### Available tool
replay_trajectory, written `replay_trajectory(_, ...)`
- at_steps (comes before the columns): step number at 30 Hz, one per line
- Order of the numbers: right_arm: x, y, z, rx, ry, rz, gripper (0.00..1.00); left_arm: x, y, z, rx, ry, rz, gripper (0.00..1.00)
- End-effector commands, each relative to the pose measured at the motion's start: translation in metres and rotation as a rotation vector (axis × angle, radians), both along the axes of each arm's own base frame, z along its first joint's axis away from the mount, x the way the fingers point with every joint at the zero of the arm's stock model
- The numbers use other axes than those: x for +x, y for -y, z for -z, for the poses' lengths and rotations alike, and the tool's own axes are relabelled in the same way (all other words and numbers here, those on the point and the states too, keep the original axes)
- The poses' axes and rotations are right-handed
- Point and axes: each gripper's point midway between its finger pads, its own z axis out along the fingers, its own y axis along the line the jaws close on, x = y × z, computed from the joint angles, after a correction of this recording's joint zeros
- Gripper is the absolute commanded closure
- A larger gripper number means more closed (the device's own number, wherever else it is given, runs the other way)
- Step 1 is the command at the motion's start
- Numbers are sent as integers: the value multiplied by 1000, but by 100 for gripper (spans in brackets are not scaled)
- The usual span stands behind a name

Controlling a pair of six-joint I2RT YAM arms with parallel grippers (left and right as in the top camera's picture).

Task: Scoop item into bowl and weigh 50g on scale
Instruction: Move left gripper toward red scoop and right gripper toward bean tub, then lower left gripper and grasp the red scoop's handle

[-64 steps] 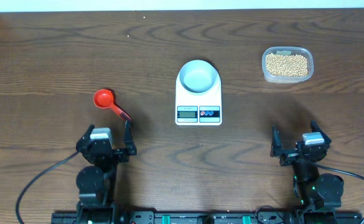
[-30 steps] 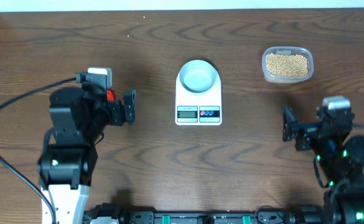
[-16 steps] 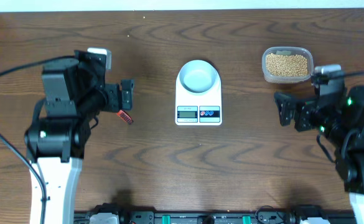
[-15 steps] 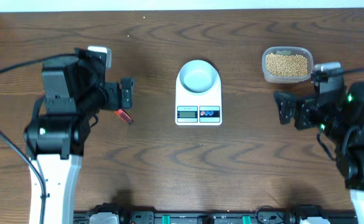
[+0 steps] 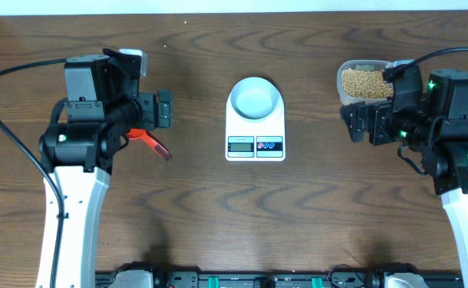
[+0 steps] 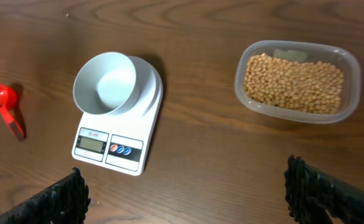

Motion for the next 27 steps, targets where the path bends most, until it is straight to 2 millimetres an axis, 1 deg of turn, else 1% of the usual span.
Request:
replay_trajectory(1, 1, -9, -7, 28, 9, -31, 1, 10, -25, 4, 81, -8, -75, 2)
replay_trajectory(5, 2, -8, -5, 26, 4, -29, 1, 20, -50, 23, 85, -54, -128, 2)
replay_trajectory(6, 2, -8, -5, 23, 4, -27, 1, 25, -58, 31, 85, -73, -146, 2)
replay_trajectory(8, 3, -8, -5, 20, 5, -28, 1, 31, -66, 44, 89, -102, -147, 2)
replay_trajectory(12, 2, -8, -5, 21, 4, -28, 1, 40, -78, 78, 83, -186, -166, 2)
replay_trajectory(15, 3, -8, -5, 20, 4, -28, 1, 42, -79, 95, 76, -234, -170, 2)
replay_trajectory(19, 2, -8, -5, 21, 3, -28, 1, 45, -82, 109, 100, -263, -147, 2)
replay_trajectory(22, 2, -8, -4, 21, 0, -28, 1, 51, -89, 116, 100, -262, -157, 2)
replay_trajectory(27, 3, -8, -5, 21, 4, -28, 1, 53, -113, 138, 89, -304, -209, 2)
